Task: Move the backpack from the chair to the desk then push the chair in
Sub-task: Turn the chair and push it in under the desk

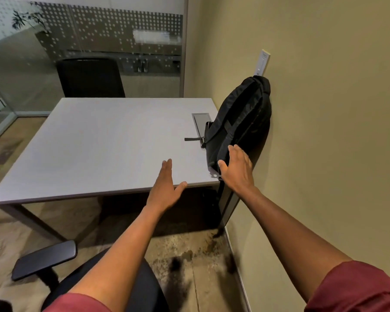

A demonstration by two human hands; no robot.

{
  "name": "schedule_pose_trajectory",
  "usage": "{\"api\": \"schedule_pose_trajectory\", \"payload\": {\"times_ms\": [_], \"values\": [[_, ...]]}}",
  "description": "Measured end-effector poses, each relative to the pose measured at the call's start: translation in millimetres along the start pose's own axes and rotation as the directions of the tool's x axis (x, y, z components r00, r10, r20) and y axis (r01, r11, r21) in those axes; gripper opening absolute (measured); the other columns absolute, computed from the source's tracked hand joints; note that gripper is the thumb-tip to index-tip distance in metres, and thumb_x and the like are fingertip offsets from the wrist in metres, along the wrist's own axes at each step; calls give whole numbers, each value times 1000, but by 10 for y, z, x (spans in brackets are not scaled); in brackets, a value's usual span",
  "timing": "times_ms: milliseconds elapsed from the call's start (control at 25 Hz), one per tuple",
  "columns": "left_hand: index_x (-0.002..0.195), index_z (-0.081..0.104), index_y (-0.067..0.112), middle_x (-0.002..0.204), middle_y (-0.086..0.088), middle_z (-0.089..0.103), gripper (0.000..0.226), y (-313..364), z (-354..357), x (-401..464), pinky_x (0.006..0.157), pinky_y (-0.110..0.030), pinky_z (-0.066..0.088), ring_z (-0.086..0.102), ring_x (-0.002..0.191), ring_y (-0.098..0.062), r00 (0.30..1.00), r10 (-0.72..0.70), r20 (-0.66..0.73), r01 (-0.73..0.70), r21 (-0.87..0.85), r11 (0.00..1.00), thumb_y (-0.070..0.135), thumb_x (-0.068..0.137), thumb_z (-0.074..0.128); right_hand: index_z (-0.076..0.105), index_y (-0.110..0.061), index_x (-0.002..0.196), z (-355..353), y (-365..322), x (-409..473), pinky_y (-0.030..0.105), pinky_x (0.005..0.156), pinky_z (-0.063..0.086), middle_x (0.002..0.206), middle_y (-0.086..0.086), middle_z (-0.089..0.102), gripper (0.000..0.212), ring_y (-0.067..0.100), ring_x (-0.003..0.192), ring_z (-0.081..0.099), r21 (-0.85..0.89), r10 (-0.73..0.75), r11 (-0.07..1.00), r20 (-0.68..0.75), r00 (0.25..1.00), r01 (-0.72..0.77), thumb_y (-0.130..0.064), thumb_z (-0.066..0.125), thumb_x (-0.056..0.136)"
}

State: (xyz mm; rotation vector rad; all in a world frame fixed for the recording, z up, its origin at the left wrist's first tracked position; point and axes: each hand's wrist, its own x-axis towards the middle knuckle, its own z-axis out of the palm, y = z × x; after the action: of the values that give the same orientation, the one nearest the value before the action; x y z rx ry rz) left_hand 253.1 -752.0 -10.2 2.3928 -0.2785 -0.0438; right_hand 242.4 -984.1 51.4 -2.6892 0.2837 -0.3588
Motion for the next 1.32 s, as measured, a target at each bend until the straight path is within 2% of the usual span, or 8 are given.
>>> {"api": "schedule_pose_trajectory", "payload": {"times_ms": [200,400,480,680,1040,1200,1320], "values": [[158,0,21,168,-3,1,92,-21,-105,-682,119,-42,24,7,153,-18,998,-42,-44,43,15,999,52,93,57,27,-11,152,35,-44,-649,48,120,21,161,12,26,64,29,148,21,49,-29,998,46,999,27,-38,51,99],[158,-2,20,168,-4,2,94,-52,-133,-1466,117,-37,24,8,153,-19,987,-67,-145,69,14,997,44,93,61,30,-13,151,121,-52,-1344,49,120,22,159,12,30,64,30,147,24,134,-69,989,105,992,54,-39,54,98],[158,-5,24,168,-4,-1,96,-99,-96,-1792,114,-36,27,12,152,-21,986,-99,-135,102,17,995,42,93,62,30,-12,150,155,-43,-1624,48,120,23,158,12,31,65,29,146,25,150,-68,987,131,989,48,-40,54,97],[158,-5,28,168,-3,-5,94,-277,-213,-2362,113,-43,34,19,151,-26,975,-176,-134,180,19,984,41,93,61,31,-11,150,201,-183,-2153,45,120,21,158,12,32,64,29,146,25,175,-95,982,163,982,66,-38,55,97],[158,-1,25,168,-2,-5,90,-847,-803,-3167,115,-45,30,12,153,-24,952,-241,-189,256,61,965,43,94,59,32,-8,149,401,-886,-2832,46,119,23,156,14,34,63,30,145,27,200,-148,974,188,971,110,-36,56,97],[158,0,25,168,-1,-5,91,-1226,-1226,-3501,114,-50,32,17,152,-26,955,-237,-181,255,88,963,43,93,60,32,-8,149,571,-1298,-3162,47,119,22,156,15,34,64,31,145,27,202,-117,976,187,975,79,-36,55,97],[159,2,23,168,-1,-5,89,-1556,-1594,-3745,117,-47,27,12,153,-24,961,-215,-173,234,94,968,41,94,61,32,-8,150,723,-1630,-3488,46,119,22,156,15,34,64,31,145,27,207,-83,977,190,978,43,-37,54,97]]}}
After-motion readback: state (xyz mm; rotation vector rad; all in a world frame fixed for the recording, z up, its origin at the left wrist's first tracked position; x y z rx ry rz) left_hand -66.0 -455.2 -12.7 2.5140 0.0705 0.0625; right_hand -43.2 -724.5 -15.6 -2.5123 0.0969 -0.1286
